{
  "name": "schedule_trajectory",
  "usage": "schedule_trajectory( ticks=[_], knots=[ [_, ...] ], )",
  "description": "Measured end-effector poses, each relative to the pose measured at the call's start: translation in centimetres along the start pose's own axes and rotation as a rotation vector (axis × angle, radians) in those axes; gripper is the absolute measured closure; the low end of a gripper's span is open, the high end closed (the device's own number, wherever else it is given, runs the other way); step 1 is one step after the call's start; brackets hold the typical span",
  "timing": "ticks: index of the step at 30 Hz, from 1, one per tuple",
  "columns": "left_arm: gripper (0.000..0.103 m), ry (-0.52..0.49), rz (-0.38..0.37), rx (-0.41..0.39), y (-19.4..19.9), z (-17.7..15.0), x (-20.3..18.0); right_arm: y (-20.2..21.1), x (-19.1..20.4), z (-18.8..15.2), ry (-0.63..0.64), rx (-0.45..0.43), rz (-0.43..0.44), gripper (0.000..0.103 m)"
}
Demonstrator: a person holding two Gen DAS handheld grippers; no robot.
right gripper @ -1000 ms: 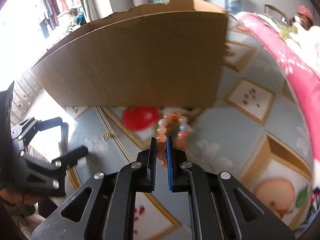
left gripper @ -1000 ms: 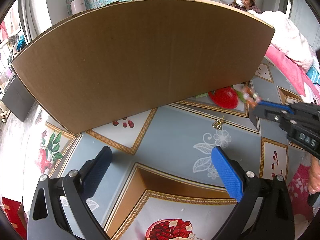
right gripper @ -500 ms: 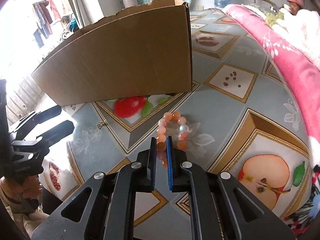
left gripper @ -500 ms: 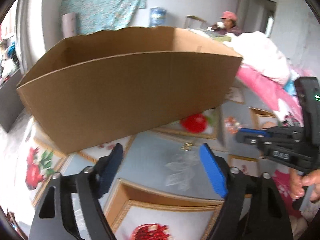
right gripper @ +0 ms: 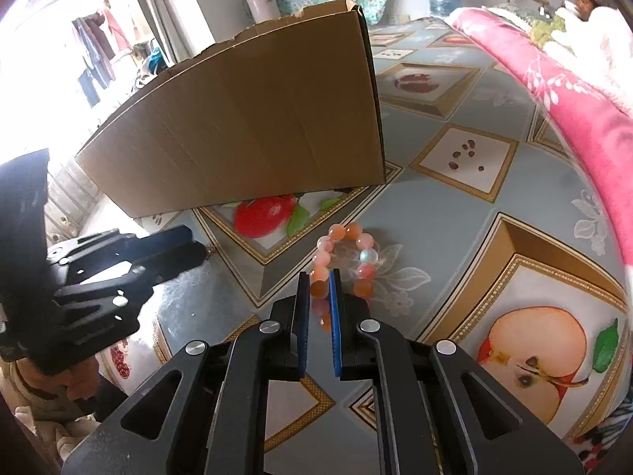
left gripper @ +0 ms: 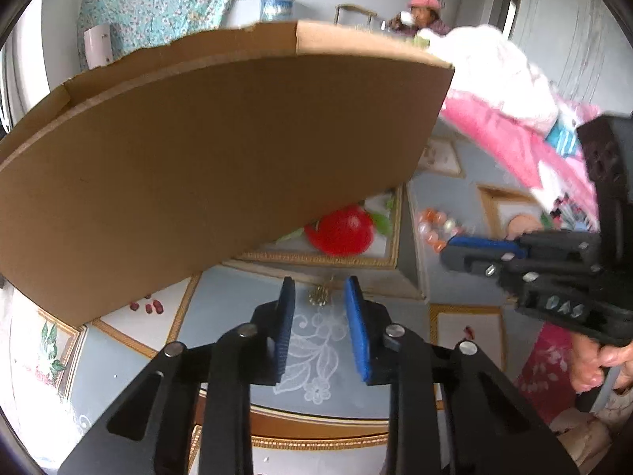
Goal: Organize jewelry
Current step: 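Lift the pink-orange bracelet off the table with the right gripper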
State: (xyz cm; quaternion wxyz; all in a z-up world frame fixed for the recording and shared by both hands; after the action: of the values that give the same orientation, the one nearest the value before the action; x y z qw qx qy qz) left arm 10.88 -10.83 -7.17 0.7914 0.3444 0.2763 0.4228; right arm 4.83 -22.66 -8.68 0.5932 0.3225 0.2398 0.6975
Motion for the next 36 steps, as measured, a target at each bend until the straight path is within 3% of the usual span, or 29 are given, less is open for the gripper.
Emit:
schedule_trajectory(
  ticks=[4,17,24,36],
  knots=[
    [0.078,-0.034,0.031,-0.01,-0.1,-0.1,-0.6,0.0,-0.1,-0.2,0.0,-0.005,0.005,0.096],
    [0.101,-0.02,0.054,-0.015,-0.6,0.3,-0.3,0.6,-0.4,0.0,-0.006,-0.012,0.018,0.096],
    [0.103,0.014,0.001,-0.02,0.2,0.2,-0.1,0.6,-0.6,0.1,-0.019,-0.014,0.029,0.096],
    [0.103,0.048,0.01,-0.077,3.1,0.7,0.4,2.0,-1.0,1.1,-0.059,-0.068,0.087,0.096]
  ],
)
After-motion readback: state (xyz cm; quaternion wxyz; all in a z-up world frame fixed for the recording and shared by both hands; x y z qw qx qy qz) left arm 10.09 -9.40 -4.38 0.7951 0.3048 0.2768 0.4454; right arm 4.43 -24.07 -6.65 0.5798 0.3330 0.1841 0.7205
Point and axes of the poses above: each gripper's, at about its wrist camera, not at the fingertips, and y roughly against the way its jaws point, x to its left, z to its top, the point moved 4 cm from there along -y, roughly the way its jaws point, and after that the axes turned 6 degrees about y, right-handed, at the moved point
